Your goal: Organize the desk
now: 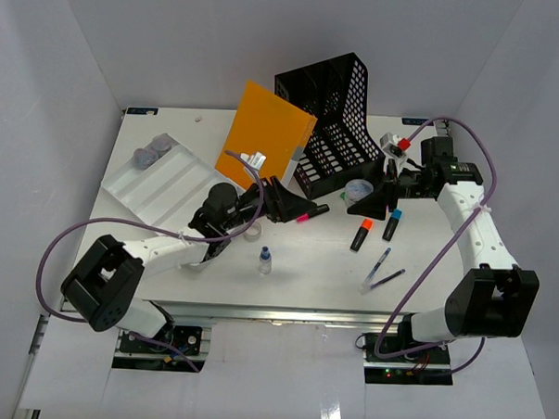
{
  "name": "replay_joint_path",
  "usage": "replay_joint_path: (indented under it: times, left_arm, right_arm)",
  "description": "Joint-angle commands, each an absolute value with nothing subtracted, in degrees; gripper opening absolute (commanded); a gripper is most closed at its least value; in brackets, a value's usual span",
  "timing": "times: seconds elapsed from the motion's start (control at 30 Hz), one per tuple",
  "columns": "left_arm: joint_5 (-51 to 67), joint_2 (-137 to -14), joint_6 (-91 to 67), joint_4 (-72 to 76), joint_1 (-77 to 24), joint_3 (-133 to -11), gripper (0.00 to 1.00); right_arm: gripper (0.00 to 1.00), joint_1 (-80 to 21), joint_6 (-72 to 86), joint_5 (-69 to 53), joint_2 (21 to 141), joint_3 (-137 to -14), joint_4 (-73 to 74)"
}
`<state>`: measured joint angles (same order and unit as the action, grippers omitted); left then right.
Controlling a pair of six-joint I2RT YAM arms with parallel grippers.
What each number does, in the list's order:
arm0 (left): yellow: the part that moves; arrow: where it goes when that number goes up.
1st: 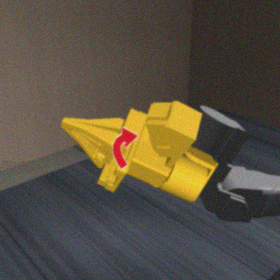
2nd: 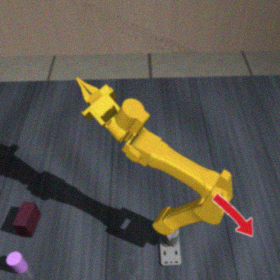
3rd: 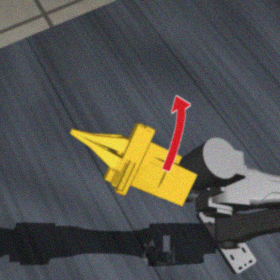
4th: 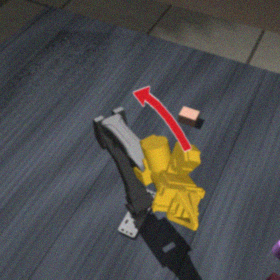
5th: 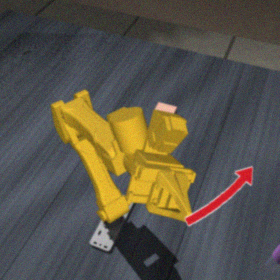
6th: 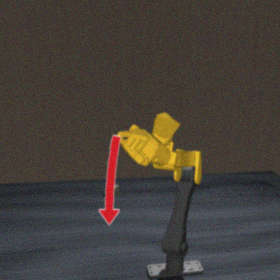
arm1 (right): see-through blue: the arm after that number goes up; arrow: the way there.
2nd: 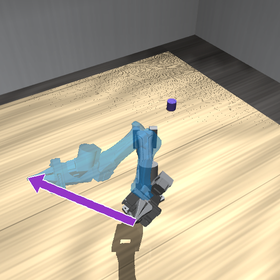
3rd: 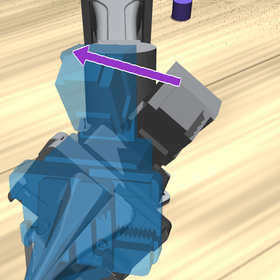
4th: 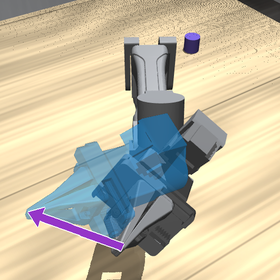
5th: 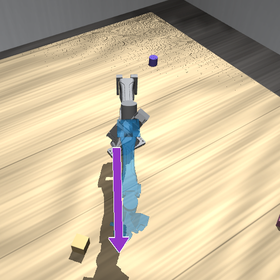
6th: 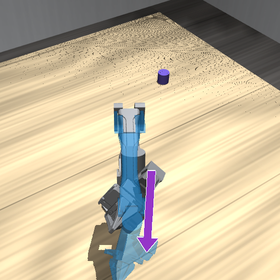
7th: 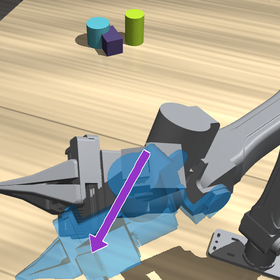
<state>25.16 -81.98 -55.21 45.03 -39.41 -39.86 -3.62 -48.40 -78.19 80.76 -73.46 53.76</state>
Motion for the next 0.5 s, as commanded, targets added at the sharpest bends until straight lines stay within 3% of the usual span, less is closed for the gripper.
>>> replay_joint_path:
  times: [0.0, 0.47]
  left_arm:
    - [23.62, -85.40, -63.21, 52.64, -40.32, -42.94, 0.98]
    - [26.31, -89.60, -79.59, 59.11, -40.61, -42.64, 0.98]
  right_arm:
    - [0.11, -5.93, -49.19, -82.74, 77.87, -72.91, 52.48]
    - [0.12, -14.95, -37.68, -63.39, 65.97, -59.30, 22.99]
